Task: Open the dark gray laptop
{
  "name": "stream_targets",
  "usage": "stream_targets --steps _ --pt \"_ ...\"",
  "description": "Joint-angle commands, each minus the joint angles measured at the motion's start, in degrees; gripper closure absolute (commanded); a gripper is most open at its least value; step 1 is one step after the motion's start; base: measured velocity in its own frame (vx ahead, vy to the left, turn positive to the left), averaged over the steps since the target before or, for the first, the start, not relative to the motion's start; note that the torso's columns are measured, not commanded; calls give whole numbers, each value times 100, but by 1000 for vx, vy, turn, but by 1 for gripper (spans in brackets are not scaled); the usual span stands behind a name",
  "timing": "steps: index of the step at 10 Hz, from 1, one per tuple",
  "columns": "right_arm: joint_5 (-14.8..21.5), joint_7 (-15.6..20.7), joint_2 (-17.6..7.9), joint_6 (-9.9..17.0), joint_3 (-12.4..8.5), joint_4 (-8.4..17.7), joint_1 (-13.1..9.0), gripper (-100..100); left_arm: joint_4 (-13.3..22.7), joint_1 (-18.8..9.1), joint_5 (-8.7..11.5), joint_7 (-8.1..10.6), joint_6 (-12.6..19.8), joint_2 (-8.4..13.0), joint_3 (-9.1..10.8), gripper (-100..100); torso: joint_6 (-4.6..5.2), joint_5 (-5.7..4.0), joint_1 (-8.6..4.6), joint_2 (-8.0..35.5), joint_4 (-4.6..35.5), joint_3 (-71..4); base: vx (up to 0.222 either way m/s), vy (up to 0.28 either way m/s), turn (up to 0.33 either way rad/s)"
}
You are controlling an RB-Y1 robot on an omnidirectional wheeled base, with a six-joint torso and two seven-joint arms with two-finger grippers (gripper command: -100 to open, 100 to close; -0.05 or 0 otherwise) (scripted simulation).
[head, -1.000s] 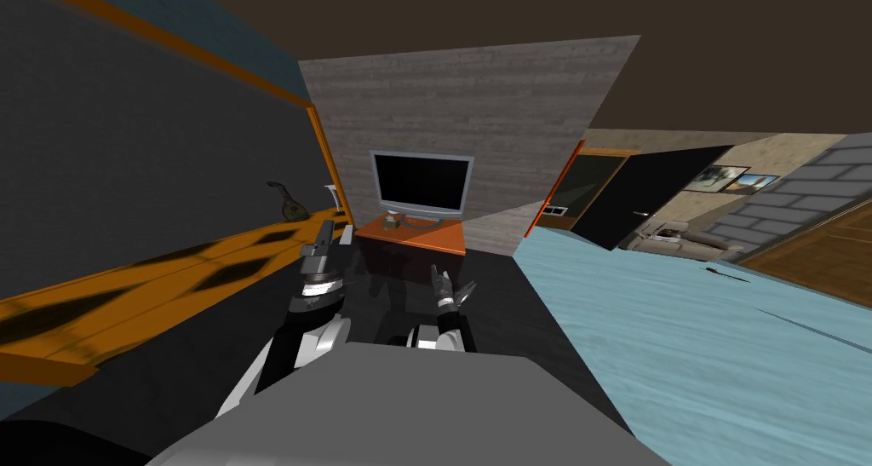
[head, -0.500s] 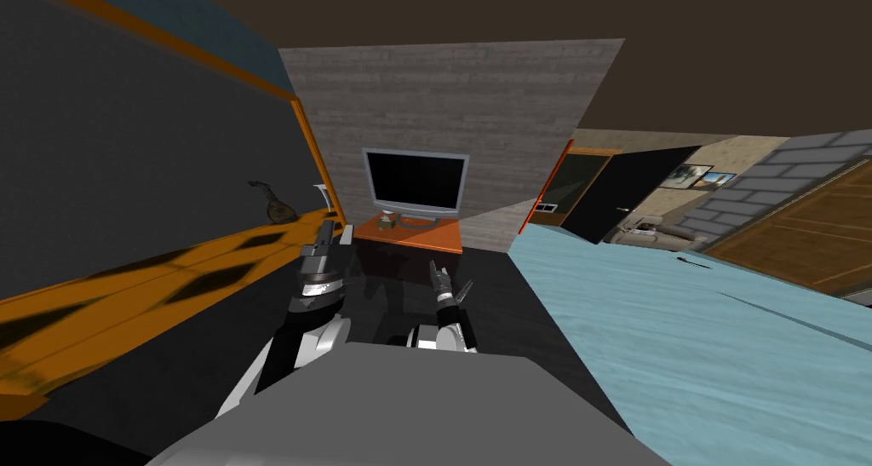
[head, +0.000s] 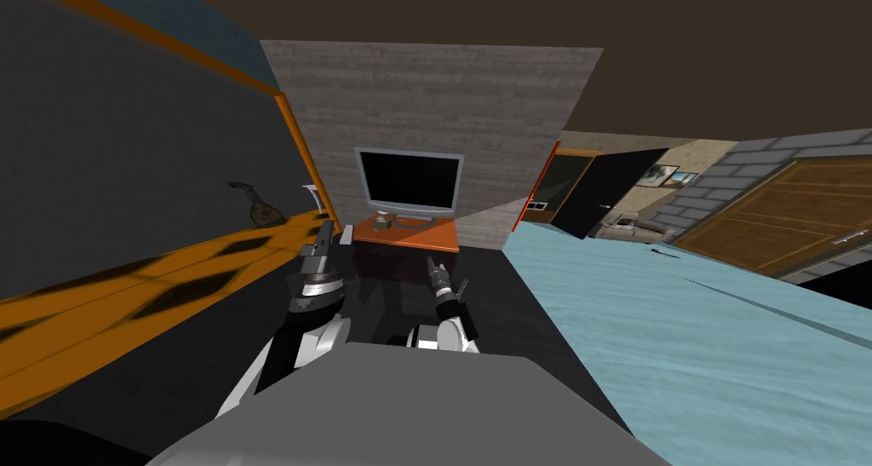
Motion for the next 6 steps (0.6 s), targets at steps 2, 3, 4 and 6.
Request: stream_targets --steps 2,3,4,6 --pt "-80 136 72 329 -90 -201 -19 -100 0 0 0 0 0 0 0 0 0 0 0 1 0 1 -10 14 -65" --pt "-85 152 76 365 -95 -211 -21 0 0 0 0 0 0 0 0 0 -1 -1 -3 -2 -1 -1 0 0 0" --pt "-84 150 76 361 -94 -210 -20 0 0 0 0 0 0 0 0 0 0 -2 -5 -3 -1 -2 0 0 0" --pt "-84 150 76 361 -94 -210 -20 0 0 0 0 0 0 0 0 0 0 -1 -2 -1 0 -1 0 0 0"
